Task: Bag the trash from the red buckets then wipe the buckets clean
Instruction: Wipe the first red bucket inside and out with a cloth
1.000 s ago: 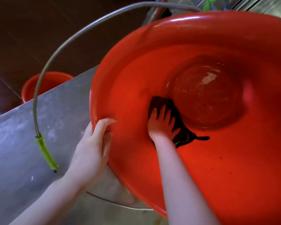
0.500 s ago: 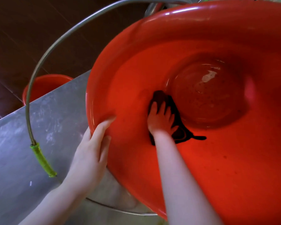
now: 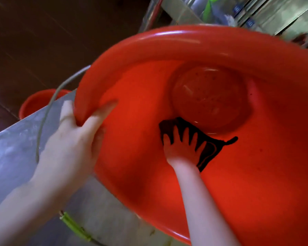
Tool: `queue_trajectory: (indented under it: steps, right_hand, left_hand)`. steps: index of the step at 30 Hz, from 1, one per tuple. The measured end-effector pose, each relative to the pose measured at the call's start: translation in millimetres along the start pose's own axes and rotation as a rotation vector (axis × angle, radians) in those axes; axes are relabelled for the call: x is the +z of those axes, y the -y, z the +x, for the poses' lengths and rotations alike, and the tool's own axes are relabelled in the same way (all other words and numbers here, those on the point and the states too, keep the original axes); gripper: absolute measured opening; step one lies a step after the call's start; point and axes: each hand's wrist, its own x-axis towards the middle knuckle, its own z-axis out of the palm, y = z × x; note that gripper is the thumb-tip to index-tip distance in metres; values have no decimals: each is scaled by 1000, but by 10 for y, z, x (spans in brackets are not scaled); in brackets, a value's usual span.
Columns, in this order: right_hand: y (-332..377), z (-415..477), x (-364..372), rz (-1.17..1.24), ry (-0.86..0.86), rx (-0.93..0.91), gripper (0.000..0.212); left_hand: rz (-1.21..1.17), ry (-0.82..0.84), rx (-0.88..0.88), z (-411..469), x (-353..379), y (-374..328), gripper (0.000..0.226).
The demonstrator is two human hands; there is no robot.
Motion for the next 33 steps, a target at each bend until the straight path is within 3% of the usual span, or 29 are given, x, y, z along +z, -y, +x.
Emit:
queue_trajectory:
  steps: [3, 5, 9, 12, 18, 21, 24, 27, 29, 33]
  right_hand:
    - [74, -208, -42, 15, 39, -11, 59]
    - [290, -566, 68, 41, -1, -119, 61]
    - [619, -1535, 296, 153, -153, -338, 60]
    - [557, -1398, 309, 139, -91, -285, 60]
    - [549, -152, -52, 281, 60, 117, 58]
    - [575, -76, -94, 265, 80, 81, 58]
    - [662, -612, 179, 208, -65, -145, 64]
    - [786, -1261, 392, 302, -158, -308, 65]
    - [818, -1225, 377, 297, -145, -302, 64]
    - [807, -433, 143, 350, -97, -94, 61]
  left_hand:
    - [-7, 13, -64, -73, 122, 12, 68]
    - [-41, 27, -132, -109, 224, 7, 72]
    - [-227, 143, -313, -371, 439, 98, 59]
    - [-319, 151, -256, -464, 455, 160, 62]
    - [-400, 159, -209, -477, 425, 181, 66]
    - [-404, 149, -237, -471, 445, 151, 65]
    - [-387, 143, -283, -475, 485, 147, 68]
    - [-424, 107, -237, -495, 493, 187, 76]
    - [-444, 102, -196, -501, 478, 222, 77]
    - [-443, 126, -212, -518, 403, 211, 71]
